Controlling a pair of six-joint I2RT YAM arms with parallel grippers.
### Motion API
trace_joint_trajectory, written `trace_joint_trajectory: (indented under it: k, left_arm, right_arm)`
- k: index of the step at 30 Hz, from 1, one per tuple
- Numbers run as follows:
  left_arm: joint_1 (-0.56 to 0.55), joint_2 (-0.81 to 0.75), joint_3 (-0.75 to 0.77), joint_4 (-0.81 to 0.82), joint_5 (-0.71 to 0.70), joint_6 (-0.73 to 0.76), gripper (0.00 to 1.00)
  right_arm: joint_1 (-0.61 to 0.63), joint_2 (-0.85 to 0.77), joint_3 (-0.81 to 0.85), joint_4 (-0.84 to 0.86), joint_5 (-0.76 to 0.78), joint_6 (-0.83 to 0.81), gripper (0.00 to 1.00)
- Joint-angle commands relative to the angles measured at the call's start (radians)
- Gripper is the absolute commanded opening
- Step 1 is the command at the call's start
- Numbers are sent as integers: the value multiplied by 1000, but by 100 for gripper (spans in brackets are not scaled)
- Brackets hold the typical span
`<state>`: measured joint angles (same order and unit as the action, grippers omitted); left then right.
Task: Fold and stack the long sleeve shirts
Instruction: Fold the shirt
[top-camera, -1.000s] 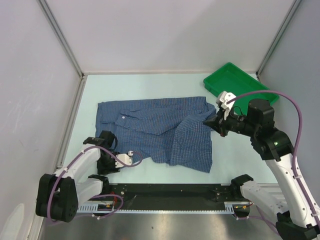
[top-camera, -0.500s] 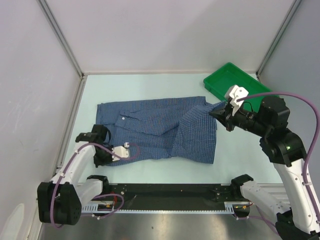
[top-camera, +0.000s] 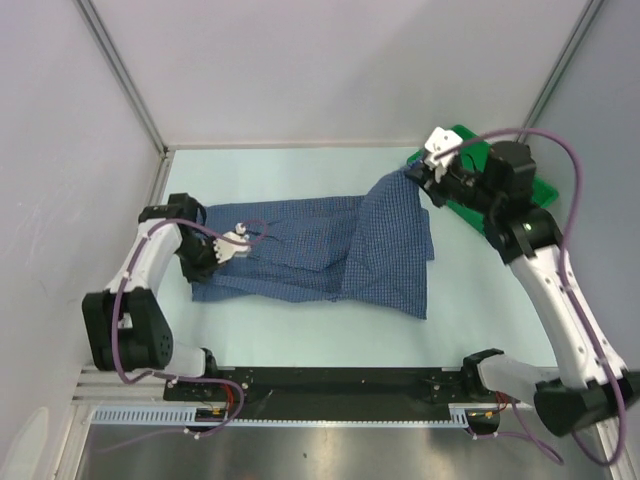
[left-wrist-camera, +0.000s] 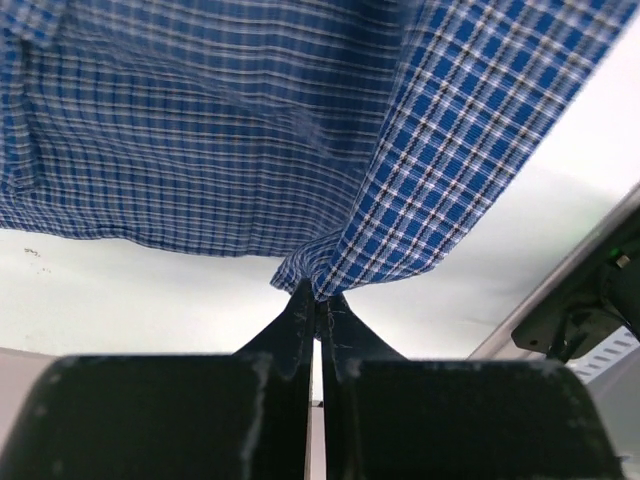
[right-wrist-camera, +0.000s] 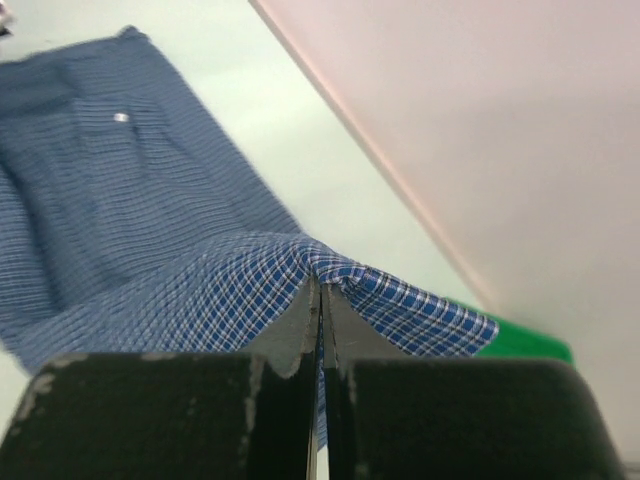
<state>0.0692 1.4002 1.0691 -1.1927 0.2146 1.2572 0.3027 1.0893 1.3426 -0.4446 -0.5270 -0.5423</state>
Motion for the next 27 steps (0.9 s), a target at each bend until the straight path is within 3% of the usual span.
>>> trace_joint_trajectory:
  k: [1,7,12,20,27]
  left_arm:
    - [52,132,115,11,55,-48,0]
    - [98,313,261,18,92,-105,1]
    - [99,388,270,34,89,-133,4]
    - [130,457,284,51,57,-147,7]
    - [133,460,324,13,69,-144,7]
  right_arm:
    - [-28,144,107,243,-79,-96,0]
    - [-22,383,219,404,-165,-131,0]
    - [15,520,250,513,-186,-154,0]
    - [62,626,242,650,-127,-203,0]
    - [52,624,242,687,-100,-203,0]
